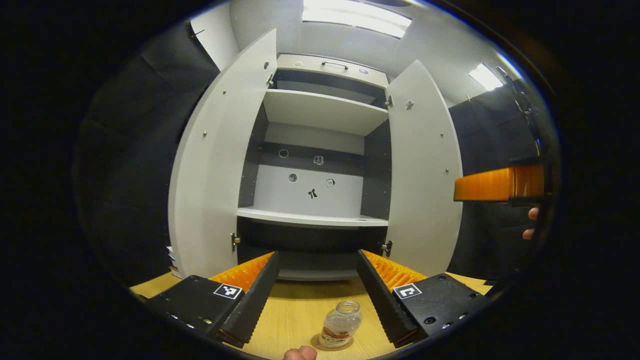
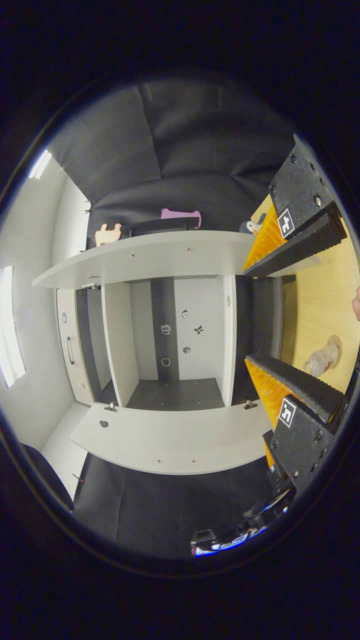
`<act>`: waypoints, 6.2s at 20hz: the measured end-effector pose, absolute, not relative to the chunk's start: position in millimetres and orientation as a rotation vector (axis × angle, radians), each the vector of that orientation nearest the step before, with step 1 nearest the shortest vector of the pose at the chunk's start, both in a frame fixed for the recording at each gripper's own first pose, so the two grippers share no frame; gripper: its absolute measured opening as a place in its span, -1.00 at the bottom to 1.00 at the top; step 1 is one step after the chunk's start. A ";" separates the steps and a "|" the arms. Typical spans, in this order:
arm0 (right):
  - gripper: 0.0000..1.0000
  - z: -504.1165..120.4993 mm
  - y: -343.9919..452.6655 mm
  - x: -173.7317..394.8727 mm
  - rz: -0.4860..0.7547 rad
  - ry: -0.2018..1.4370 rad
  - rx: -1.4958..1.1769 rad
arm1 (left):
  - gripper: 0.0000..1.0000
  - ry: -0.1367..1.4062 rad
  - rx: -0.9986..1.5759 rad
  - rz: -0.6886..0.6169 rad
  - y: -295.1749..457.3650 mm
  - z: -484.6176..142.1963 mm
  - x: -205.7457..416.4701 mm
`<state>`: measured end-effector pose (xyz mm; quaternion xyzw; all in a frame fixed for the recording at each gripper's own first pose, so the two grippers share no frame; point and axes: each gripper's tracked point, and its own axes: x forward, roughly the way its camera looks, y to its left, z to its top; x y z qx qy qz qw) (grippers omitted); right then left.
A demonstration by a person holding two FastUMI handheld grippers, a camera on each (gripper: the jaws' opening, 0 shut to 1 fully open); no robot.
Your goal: Grasp the bottle in the cabinet with the left hand and place it on the coaster, then close the right door with the right hand and the left door with the left hand.
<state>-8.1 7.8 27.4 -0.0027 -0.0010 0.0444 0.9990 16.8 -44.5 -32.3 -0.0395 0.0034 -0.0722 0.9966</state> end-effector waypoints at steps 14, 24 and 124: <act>1.00 16.7 22.7 -3.4 0.152 -0.009 0.033 | 0.88 0.066 -0.004 -0.020 12.3 5.0 19.0; 1.00 144.6 -130.0 11.7 -0.072 -0.137 0.013 | 0.87 0.100 0.009 -0.034 7.7 -9.6 14.6; 0.96 4.8 -22.5 4.0 -0.006 -0.015 -0.004 | 0.77 -0.164 -0.036 0.398 252.3 111.1 88.9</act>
